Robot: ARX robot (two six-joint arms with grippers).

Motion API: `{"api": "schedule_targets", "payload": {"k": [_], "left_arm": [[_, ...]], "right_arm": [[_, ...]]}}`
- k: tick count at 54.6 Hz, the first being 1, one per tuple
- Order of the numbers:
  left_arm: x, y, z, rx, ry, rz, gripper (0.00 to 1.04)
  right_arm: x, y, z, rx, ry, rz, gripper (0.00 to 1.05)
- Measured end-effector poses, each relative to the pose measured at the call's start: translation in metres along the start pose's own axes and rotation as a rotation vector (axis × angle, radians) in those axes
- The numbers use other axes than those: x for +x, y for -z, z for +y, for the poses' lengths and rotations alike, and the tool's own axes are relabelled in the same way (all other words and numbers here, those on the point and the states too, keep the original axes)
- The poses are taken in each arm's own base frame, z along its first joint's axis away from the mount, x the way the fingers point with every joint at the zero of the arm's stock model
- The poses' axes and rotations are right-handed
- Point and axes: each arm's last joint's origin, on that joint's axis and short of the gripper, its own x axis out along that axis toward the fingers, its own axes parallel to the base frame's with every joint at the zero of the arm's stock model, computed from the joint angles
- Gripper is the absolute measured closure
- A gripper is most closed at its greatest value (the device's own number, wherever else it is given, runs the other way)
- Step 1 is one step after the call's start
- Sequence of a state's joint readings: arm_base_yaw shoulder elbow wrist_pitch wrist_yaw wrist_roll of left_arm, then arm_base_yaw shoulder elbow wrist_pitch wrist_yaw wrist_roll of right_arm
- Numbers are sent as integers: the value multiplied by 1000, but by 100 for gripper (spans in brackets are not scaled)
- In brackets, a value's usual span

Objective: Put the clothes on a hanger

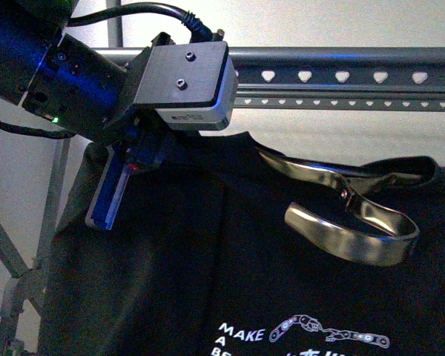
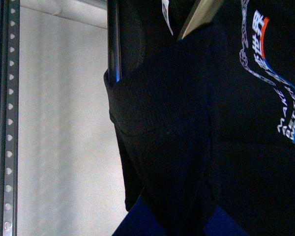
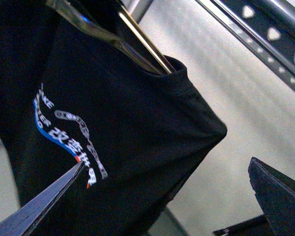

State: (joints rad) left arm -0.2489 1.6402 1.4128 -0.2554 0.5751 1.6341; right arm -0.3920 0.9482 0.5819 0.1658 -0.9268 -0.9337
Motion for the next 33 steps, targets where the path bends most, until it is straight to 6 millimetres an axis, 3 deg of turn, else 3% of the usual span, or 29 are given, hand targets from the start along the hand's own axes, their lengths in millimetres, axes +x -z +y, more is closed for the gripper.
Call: {"api": "schedule_targets", "payload": {"k": [8,15,30,33], "left_arm": [[0,0,0,0,1,3,101],[0,0,0,0,1,4,101],[0,0,0,0,1,2,101],[0,0,0,0,1,2,101]], "right_arm": [[26,10,-13,-278,-187,3,7],[50,15,-23,-490,-220,15,7],[102,10,-41,-547,-213,38,8],[118,10,-47,-525,-195,64,17]]}}
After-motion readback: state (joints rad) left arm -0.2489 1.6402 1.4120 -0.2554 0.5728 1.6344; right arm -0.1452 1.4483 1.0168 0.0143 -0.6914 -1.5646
